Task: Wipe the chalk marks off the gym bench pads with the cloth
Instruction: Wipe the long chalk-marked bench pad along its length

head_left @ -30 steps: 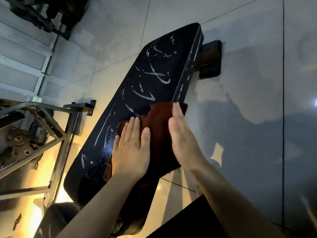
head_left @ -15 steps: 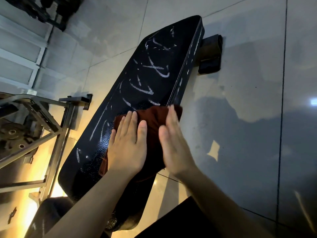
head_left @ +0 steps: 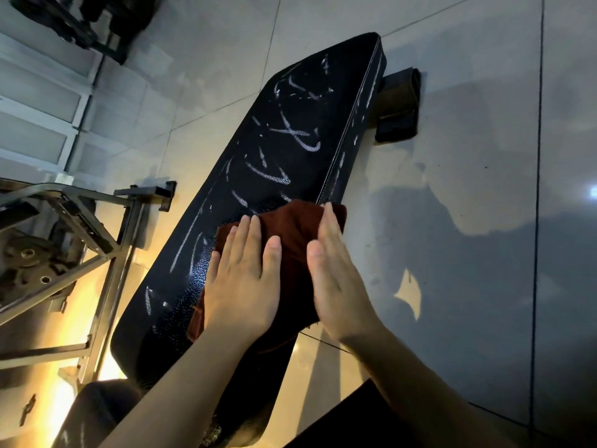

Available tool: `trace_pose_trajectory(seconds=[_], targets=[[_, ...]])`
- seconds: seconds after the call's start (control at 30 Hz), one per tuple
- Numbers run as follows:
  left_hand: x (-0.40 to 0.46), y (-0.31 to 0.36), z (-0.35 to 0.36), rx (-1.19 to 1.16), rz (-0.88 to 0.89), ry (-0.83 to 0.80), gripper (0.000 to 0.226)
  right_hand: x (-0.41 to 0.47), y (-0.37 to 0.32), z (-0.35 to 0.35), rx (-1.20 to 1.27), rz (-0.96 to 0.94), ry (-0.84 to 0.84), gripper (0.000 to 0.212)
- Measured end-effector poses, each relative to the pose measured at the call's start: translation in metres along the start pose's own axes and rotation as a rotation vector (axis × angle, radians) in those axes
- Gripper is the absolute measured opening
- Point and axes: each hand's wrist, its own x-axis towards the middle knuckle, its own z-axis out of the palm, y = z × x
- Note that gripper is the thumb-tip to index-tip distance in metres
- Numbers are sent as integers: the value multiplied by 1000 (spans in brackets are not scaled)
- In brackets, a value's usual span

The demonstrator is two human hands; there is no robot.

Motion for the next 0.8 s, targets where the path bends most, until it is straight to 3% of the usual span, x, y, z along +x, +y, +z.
trace_pose_trajectory(seconds=[0.13,0.23,0.37,0.53,0.6,0.7,0.8], targets=[[14,8,1,15,-31,-29,59,44,-11,-16,-100,7,53,67],[27,15,2,10,-30,-30,60,61,-11,-29,-101,6,73,58],[27,14,2,18,0,-35,62,48,-7,-24,-104,-21,98,63],[25,11,0,-14,68,-47,56,12,-2,2,82,17,62,49],[22,13,0,-68,120,-12,61,33,-5,-9,70,25,87,49],[16,15,-1,-227,150,77,64,73,-13,-32,25,47,124,75],[14,16,-2,-269,136,105,63,76,-8,-33,6,14,121,66]])
